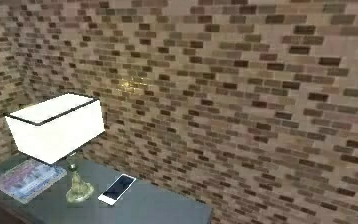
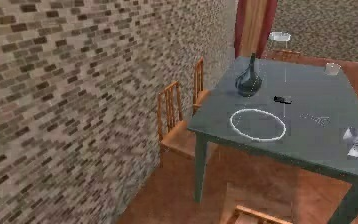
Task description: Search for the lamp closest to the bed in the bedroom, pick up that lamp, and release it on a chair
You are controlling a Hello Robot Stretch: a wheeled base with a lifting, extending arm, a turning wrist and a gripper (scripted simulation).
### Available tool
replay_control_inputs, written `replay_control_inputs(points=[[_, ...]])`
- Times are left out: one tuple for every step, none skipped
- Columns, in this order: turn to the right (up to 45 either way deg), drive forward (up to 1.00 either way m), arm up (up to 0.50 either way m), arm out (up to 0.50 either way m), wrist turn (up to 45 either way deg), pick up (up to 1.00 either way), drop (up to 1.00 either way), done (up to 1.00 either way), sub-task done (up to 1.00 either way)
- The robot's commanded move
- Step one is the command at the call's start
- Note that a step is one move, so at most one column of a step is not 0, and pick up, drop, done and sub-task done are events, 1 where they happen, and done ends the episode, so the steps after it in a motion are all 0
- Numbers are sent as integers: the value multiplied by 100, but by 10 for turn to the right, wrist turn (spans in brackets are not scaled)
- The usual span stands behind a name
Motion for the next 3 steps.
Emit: replay_control_inputs(points=[[-450, 0, 0, 0, 0, 0, 0, 0, 0], [-60, 0, 0, 0, 0, 0, 0, 0, 0], [0, 5, 0, 0, 0, 0, 0, 0, 0]])
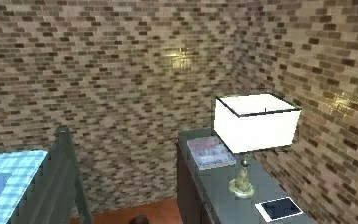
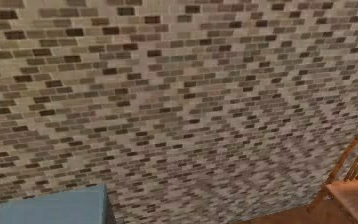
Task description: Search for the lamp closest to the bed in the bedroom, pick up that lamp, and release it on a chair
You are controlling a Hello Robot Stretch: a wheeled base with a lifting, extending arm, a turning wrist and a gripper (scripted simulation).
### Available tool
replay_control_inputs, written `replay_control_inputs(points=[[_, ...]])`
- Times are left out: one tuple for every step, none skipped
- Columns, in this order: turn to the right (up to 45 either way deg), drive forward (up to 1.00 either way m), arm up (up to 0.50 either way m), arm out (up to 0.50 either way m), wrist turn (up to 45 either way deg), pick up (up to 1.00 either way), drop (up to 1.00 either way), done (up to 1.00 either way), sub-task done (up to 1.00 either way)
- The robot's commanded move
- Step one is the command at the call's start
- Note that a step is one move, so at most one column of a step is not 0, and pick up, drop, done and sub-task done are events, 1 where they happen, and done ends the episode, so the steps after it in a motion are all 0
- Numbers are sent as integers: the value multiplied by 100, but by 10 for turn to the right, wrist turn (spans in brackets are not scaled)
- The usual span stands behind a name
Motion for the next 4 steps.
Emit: replay_control_inputs(points=[[-450, 0, 0, 0, 0, 0, 0, 0, 0], [-450, 0, 0, 0, 0, 0, 0, 0, 0], [-150, 0, 0, 0, 0, 0, 0, 0, 0], [0, 0, 22, 0, 0, 0, 0, 0, 0]])
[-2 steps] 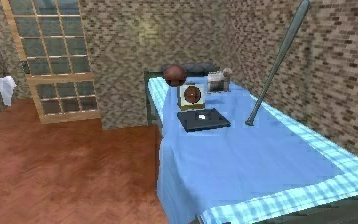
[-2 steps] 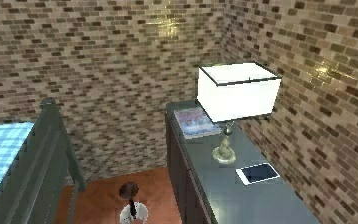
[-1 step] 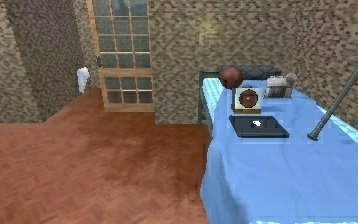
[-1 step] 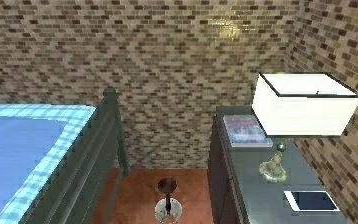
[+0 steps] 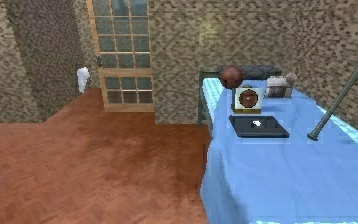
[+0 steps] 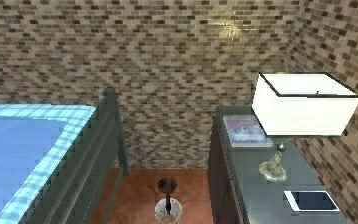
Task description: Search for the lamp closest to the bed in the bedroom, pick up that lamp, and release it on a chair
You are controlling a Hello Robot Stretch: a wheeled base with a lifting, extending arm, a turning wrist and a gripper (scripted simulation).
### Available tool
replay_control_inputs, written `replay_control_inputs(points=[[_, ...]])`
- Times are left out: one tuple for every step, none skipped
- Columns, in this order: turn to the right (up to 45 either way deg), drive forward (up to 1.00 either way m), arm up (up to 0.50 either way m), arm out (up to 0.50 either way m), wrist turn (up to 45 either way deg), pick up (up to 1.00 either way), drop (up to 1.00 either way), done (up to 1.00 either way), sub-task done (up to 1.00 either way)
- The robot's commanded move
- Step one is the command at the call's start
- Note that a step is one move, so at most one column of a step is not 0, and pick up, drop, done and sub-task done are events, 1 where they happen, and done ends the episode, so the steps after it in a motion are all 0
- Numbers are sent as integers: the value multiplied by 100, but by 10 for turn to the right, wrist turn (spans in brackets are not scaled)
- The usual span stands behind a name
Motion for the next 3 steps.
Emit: replay_control_inputs(points=[[0, 0, 0, 42, 0, 0, 0, 0, 0], [0, 0, 0, 0, 450, 0, 0, 0, 0], [0, 0, 0, 0, 450, 0, 0, 0, 0]])
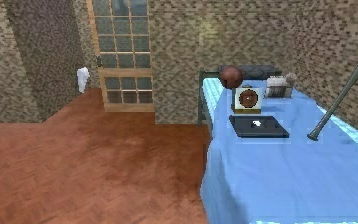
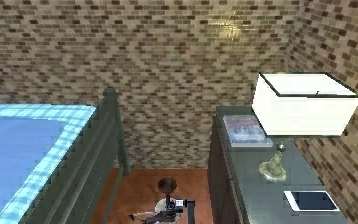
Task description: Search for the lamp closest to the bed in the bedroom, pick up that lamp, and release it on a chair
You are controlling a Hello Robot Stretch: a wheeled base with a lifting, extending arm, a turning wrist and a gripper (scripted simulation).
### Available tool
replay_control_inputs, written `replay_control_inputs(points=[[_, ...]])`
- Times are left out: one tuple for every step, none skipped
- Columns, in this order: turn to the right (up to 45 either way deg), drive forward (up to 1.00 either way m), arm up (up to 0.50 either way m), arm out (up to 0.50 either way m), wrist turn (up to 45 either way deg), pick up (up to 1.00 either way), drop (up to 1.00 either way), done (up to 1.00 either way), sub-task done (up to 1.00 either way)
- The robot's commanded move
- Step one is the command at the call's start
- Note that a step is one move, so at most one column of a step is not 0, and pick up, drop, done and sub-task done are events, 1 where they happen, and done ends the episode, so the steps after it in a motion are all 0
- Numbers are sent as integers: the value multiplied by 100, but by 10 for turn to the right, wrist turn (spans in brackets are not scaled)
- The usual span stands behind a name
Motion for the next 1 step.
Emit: replay_control_inputs(points=[[0, 0, 0, 0, 450, 0, 0, 0, 0]])
